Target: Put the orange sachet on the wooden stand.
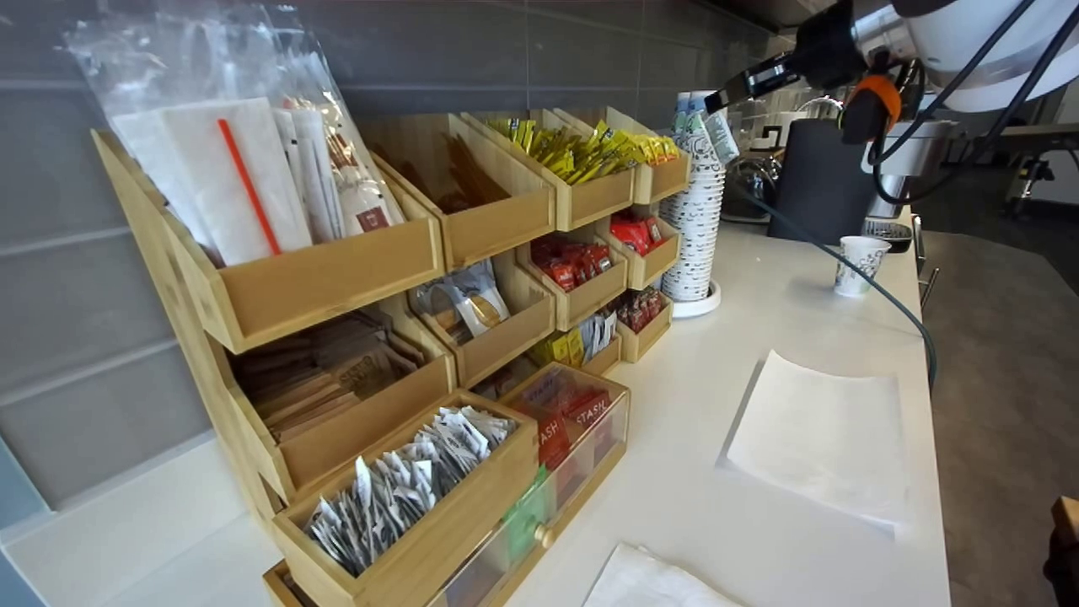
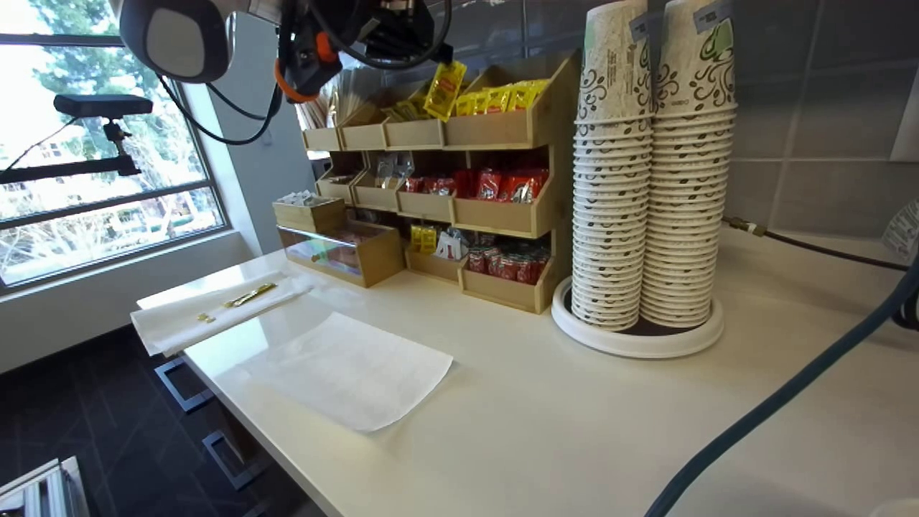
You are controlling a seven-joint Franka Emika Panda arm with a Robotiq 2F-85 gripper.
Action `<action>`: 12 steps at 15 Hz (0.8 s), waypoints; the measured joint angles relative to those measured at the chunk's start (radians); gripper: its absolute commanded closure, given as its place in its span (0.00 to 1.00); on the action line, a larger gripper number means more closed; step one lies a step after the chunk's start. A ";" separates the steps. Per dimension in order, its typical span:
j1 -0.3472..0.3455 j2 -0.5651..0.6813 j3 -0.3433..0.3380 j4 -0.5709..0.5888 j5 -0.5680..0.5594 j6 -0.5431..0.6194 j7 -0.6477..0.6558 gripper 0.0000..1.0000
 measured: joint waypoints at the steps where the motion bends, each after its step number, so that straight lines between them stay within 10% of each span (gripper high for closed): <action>1: 0.000 0.000 0.000 0.000 0.000 0.000 0.000 0.99; 12: 0.014 0.032 0.000 0.038 0.000 -0.012 0.048 1.00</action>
